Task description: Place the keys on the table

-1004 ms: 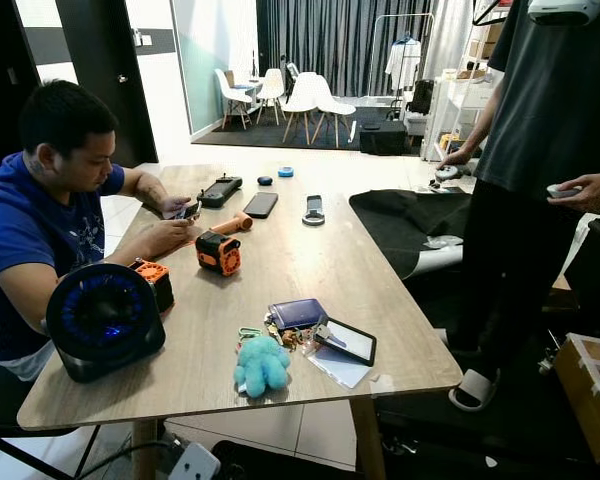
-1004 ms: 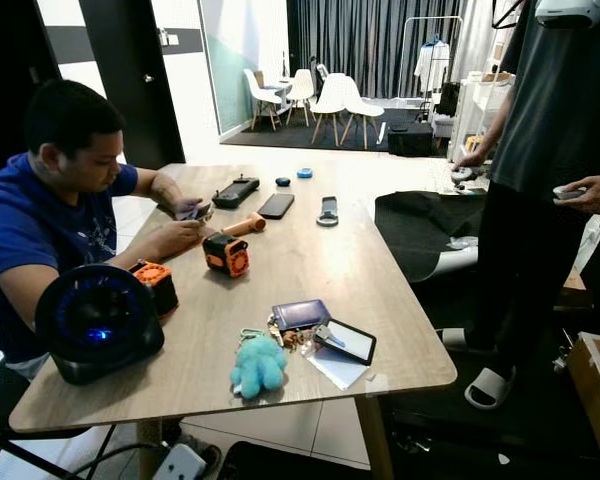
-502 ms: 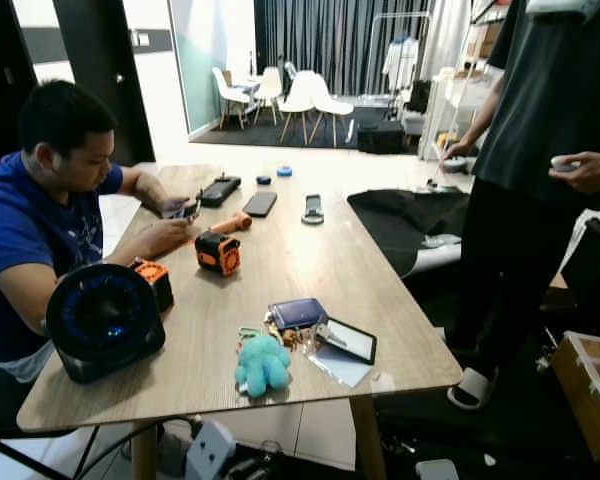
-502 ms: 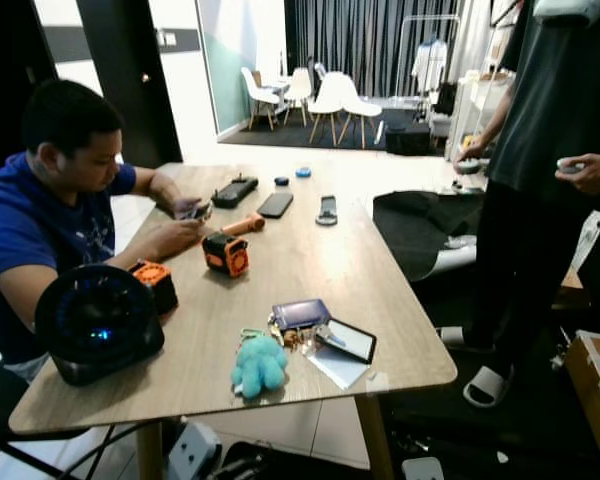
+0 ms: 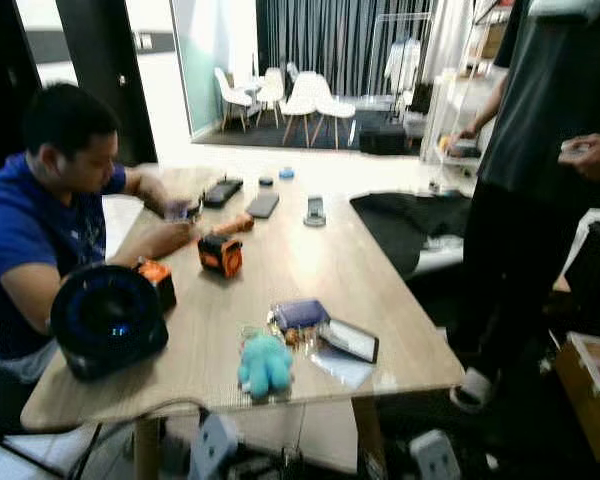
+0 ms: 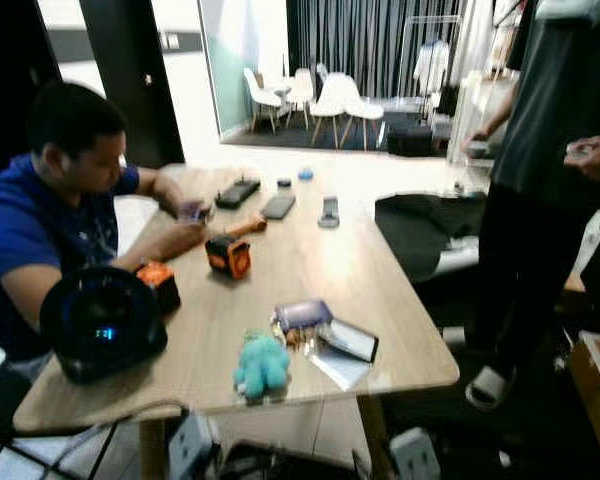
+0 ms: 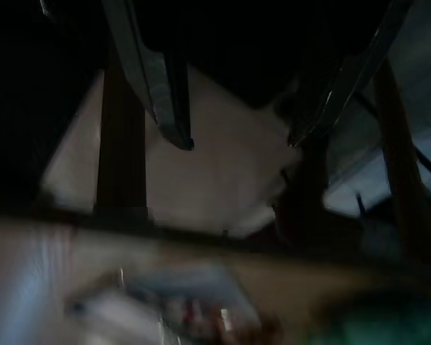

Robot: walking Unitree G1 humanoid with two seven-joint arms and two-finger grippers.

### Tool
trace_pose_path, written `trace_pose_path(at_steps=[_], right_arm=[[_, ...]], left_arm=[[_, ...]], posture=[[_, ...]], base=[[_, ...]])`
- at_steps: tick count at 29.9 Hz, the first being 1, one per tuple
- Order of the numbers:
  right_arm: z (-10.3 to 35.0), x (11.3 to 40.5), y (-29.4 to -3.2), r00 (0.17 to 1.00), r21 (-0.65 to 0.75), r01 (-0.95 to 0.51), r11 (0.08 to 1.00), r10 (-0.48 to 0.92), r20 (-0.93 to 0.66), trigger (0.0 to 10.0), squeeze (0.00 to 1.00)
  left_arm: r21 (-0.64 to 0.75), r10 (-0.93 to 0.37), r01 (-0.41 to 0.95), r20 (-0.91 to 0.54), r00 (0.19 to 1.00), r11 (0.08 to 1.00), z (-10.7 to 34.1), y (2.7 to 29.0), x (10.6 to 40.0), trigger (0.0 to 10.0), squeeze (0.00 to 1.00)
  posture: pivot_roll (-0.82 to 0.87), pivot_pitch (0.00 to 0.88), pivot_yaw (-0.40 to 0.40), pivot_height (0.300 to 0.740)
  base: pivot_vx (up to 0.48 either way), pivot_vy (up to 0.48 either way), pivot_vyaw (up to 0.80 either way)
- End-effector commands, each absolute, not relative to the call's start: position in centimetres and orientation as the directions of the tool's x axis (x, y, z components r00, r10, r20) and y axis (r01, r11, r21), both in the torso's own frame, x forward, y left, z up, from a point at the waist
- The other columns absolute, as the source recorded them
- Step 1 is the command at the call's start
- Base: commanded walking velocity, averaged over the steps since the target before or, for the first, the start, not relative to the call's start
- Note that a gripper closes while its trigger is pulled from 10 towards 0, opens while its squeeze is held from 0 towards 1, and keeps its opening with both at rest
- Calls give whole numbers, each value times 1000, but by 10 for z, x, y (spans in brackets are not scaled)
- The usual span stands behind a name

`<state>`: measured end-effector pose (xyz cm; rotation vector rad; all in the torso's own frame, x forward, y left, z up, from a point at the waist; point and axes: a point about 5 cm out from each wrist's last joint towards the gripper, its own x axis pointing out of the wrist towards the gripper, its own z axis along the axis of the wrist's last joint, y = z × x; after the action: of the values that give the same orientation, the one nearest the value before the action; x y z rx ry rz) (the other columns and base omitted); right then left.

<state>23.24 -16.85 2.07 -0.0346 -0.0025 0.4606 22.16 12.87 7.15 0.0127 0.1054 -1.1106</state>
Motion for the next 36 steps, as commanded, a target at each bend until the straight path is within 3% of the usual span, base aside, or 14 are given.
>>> trace_pose_path(at_steps=[1,11,16,29,36], right_arm=[[23,231,-165,882,-21,-471,882,472,3,10000,0],[42,234,-158,858,-23,-506,862,506,86,10000,0],[60,241,-156,847,-17,-512,859,508,153,10000,0],[83,252,-158,854,-17,-488,872,482,194,10000,0],[82,261,-158,875,-32,-462,886,461,149,10000,0]], left_arm=[[-37,-904,905,-91,418,423,78,131,221,10000,0],[7,-898,900,-67,434,435,96,130,230,10000,0],[32,-877,876,2,481,481,121,114,246,10000,0],[-9,-899,906,123,421,423,160,67,264,10000,0],[64,-833,836,153,531,545,169,48,283,10000,0]], posture=[[36,24,32,740],[39,27,34,740],[34,28,37,740],[20,30,36,740],[20,31,35,740]], base=[[0,0,0],[0,0,0],[0,0,0],[0,0,0],[0,0,0]])
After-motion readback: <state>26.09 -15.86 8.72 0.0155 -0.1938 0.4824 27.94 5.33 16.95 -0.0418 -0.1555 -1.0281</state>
